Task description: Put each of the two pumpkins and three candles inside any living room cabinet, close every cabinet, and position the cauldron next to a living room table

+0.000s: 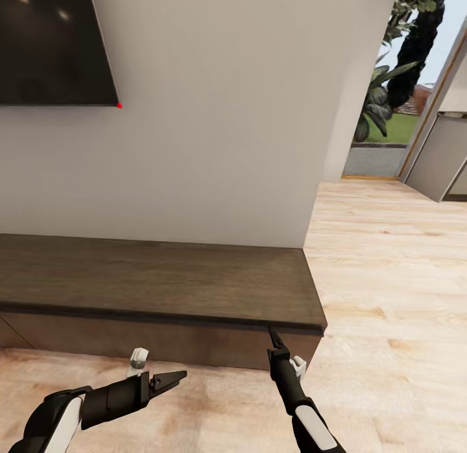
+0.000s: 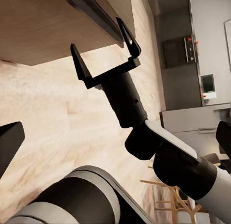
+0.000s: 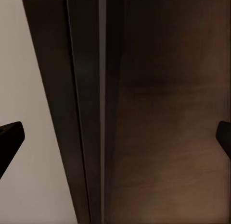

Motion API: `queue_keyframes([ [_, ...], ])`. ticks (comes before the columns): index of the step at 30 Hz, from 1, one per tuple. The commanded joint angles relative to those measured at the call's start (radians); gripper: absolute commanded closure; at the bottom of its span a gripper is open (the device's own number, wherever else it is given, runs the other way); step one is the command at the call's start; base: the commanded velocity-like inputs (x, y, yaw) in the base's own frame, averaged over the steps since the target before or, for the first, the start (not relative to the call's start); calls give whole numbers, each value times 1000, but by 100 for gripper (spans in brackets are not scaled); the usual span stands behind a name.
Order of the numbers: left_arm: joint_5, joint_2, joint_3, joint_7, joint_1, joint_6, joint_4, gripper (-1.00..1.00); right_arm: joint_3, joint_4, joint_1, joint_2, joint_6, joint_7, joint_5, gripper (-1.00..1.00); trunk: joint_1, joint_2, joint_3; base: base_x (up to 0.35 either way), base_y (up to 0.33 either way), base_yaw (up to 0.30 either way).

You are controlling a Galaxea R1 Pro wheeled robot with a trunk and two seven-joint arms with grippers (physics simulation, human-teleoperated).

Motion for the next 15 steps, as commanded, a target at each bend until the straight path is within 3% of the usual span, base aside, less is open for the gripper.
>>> queue_keyframes([
  [1, -2, 0, 0, -4, 0, 4, 0, -100, -3, 1, -1, 1, 4, 4, -6, -100, 0, 0, -1, 0, 0, 0],
  [15, -2, 0, 2, -4, 0, 2, 0, -100, -3, 1, -1, 1, 5, 4, -6, -100, 0, 0, -1, 50, 0, 0],
])
